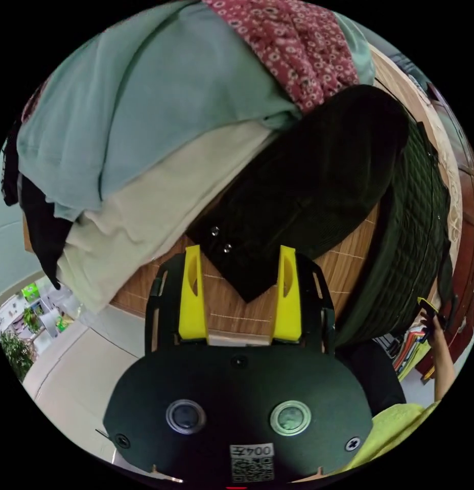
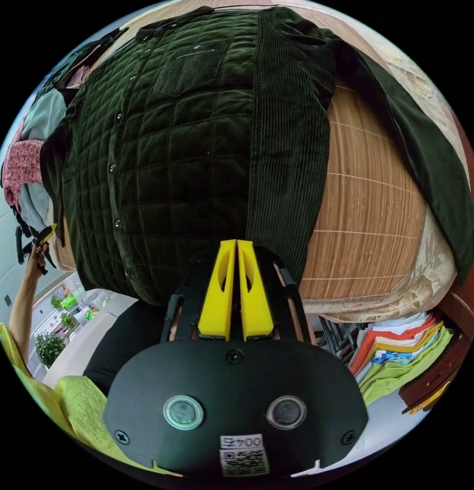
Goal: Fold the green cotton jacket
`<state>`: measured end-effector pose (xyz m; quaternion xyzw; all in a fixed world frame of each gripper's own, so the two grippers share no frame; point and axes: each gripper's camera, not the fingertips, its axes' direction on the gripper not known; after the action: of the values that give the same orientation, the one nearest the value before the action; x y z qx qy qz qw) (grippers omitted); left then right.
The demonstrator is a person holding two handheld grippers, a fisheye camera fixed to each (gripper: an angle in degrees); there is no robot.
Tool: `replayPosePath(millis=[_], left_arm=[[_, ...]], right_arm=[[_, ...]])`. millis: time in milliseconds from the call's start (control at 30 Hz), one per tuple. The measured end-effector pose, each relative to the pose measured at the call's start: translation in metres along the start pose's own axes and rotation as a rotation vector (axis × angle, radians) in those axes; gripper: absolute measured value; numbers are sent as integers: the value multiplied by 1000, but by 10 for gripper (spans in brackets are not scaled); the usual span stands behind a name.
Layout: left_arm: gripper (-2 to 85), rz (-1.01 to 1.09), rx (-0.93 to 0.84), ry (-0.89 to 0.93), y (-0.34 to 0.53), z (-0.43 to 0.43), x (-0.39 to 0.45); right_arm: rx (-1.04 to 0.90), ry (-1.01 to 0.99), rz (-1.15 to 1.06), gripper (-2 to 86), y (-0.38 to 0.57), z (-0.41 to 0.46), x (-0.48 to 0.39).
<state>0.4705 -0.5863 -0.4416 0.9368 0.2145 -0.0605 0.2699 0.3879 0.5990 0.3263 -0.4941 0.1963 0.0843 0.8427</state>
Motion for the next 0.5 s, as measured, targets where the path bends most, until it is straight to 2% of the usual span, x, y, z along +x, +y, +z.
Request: replayPosePath(millis=[200,333,500], left_arm=[[165,-80,-4,-62,14,24,34],[50,-107,54,-38,23,23,48],[25,-34,273,-62,58,-40,86]], right_arm=[[62,49,16,-1,11,-4,-10],[110,73,-10,-2,21,-6,-14],[74,-35,58,-2,18,-12,6]])
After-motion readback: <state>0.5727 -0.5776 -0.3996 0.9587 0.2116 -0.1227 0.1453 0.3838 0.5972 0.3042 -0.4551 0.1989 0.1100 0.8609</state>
